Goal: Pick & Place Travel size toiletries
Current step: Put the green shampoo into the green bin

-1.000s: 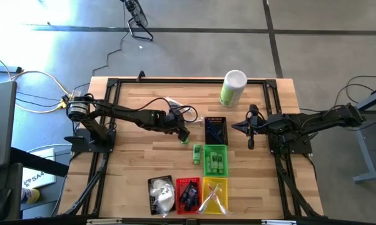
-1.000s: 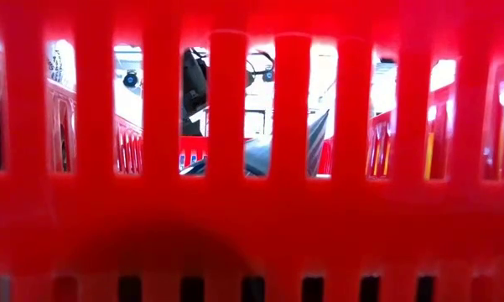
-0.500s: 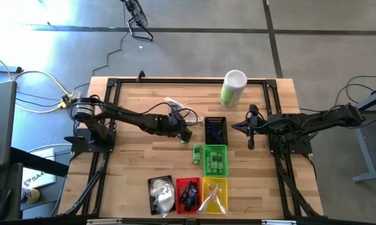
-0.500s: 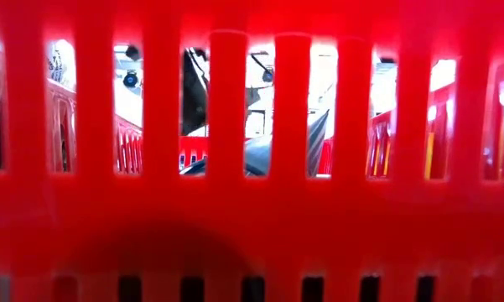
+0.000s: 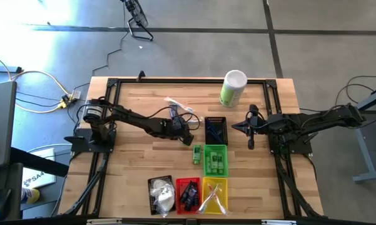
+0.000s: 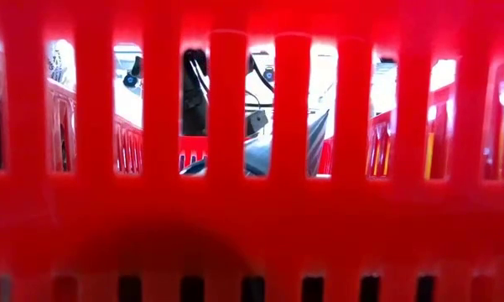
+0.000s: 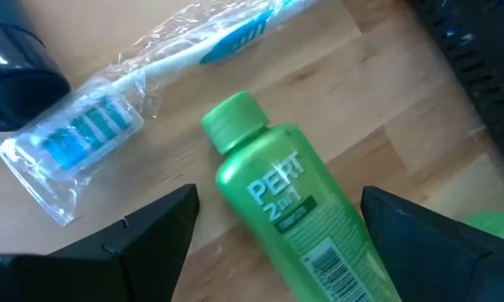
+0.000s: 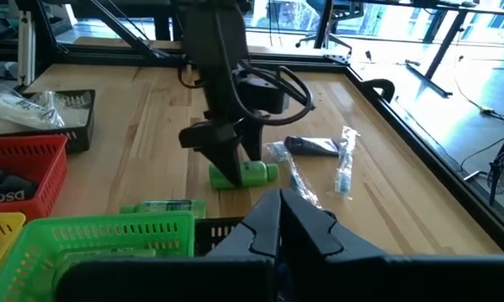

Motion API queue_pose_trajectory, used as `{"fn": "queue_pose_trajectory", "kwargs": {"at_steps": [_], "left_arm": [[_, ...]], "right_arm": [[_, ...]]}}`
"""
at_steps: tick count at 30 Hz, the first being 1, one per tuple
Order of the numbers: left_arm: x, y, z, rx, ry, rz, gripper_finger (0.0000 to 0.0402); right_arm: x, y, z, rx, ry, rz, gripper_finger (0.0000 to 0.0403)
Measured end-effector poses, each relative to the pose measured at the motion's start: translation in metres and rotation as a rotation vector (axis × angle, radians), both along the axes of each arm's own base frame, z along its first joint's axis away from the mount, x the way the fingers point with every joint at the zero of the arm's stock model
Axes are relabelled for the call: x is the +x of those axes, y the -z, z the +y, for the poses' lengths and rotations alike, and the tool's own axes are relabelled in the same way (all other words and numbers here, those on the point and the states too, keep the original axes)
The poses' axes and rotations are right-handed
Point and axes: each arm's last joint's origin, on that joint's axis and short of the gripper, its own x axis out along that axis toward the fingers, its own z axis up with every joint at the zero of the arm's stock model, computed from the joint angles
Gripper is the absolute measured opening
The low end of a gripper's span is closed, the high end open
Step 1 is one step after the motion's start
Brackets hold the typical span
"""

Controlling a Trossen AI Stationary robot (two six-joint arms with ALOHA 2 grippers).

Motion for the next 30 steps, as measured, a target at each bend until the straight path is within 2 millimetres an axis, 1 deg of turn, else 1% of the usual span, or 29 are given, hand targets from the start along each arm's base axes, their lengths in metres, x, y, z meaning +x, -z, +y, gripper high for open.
{"fn": "queue_pose_trajectory", "kwargs": {"at_steps": [4, 9, 17, 21, 24, 27, 30], "left_arm": [[-0.0013, 0.0009, -0.0001, 0.019, 0.034, 0.028, 0.0332], [-0.0068, 0.0041, -0.0001, 0.05, 0.092, 0.115, 0.0332], [-0.0078, 0.0051, -0.0004, 0.192, 0.364, 0.211, 0.0332], [-0.0068, 0.0049, -0.0003, 0.273, 0.528, 0.251, 0.0332], [-0.0064, 0.0047, -0.0002, 0.315, 0.605, 0.27, 0.0332], [-0.0064, 0.0048, -0.0001, 0.33, 0.632, 0.279, 0.0332], [-0.0061, 0.0048, 0.0, 0.313, 0.599, 0.264, 0.0332]], "right_arm": [[0.0, -0.0001, 0.0, 0.0, 0.0, -0.001, 0.0004], [0.0, -0.0001, 0.0, 0.0, 0.0, -0.001, 0.0004], [0.0, -0.0001, 0.0, 0.0, 0.0, -0.001, 0.0004], [0.0, -0.0001, 0.0, 0.0, 0.0, -0.001, 0.0004], [0.0, -0.0002, 0.0, 0.0, 0.0, -0.001, 0.0004], [0.0, -0.0002, 0.0, 0.0, 0.0, -0.002, 0.0004], [0.0, -0.0001, 0.0, 0.0, 0.0, -0.001, 0.0004]]}}
